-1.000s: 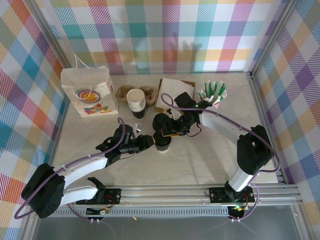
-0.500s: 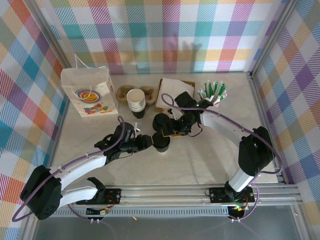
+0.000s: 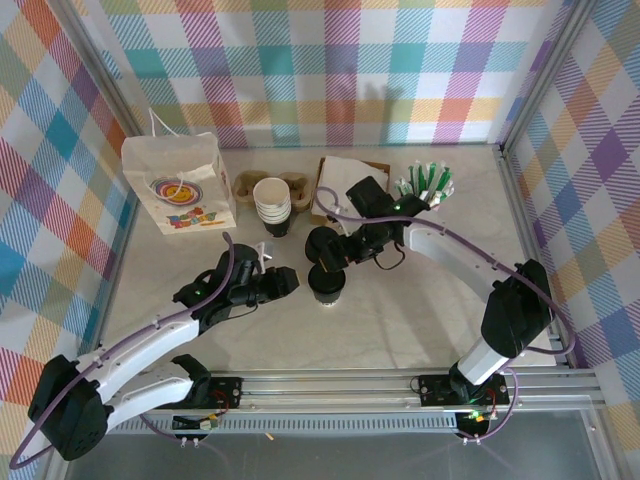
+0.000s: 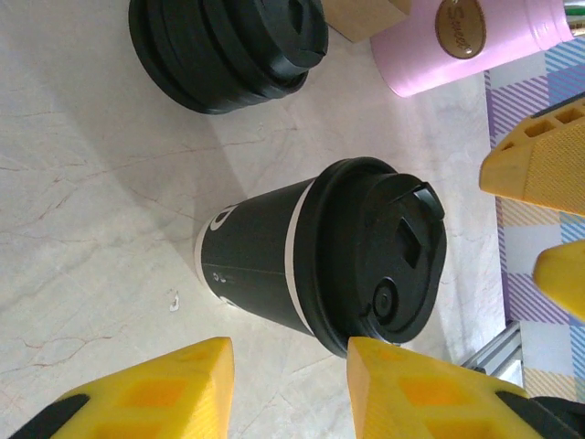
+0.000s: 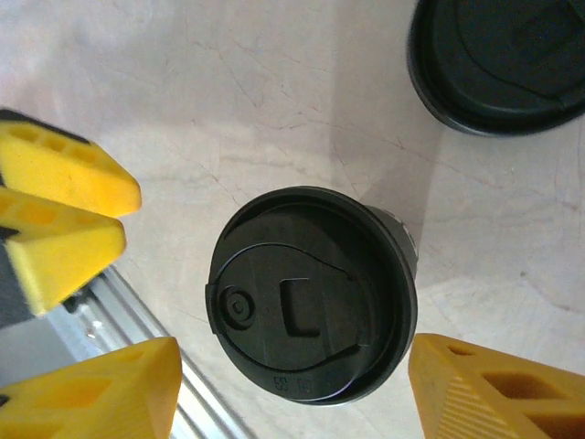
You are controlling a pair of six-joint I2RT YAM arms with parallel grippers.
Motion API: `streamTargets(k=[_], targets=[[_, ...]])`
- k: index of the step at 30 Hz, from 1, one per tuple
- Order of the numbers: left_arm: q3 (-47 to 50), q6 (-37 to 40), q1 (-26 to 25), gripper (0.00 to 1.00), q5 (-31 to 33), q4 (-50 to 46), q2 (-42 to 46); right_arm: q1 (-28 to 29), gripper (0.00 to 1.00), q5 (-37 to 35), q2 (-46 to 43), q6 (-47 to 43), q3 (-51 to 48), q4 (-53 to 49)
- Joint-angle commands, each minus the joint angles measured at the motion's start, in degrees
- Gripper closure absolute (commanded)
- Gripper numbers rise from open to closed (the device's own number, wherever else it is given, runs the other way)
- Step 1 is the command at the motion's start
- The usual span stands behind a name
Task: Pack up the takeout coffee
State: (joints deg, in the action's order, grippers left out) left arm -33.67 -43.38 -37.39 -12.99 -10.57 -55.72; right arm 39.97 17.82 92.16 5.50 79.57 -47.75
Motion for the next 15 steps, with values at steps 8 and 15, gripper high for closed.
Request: streamTargets(k=[8,15], targets=[[7.3,-7.6,-1.4,0.61,-3.0,10.1,2.2,5.2,0.26,-9.7,2.6,-15.6,2.9,-3.5],[8.1,-9.1,-3.3,0.60,-4.0,13.8,0.6,7.0,0.25,-10.9,4.3,-16.0,3.4,-3.6]])
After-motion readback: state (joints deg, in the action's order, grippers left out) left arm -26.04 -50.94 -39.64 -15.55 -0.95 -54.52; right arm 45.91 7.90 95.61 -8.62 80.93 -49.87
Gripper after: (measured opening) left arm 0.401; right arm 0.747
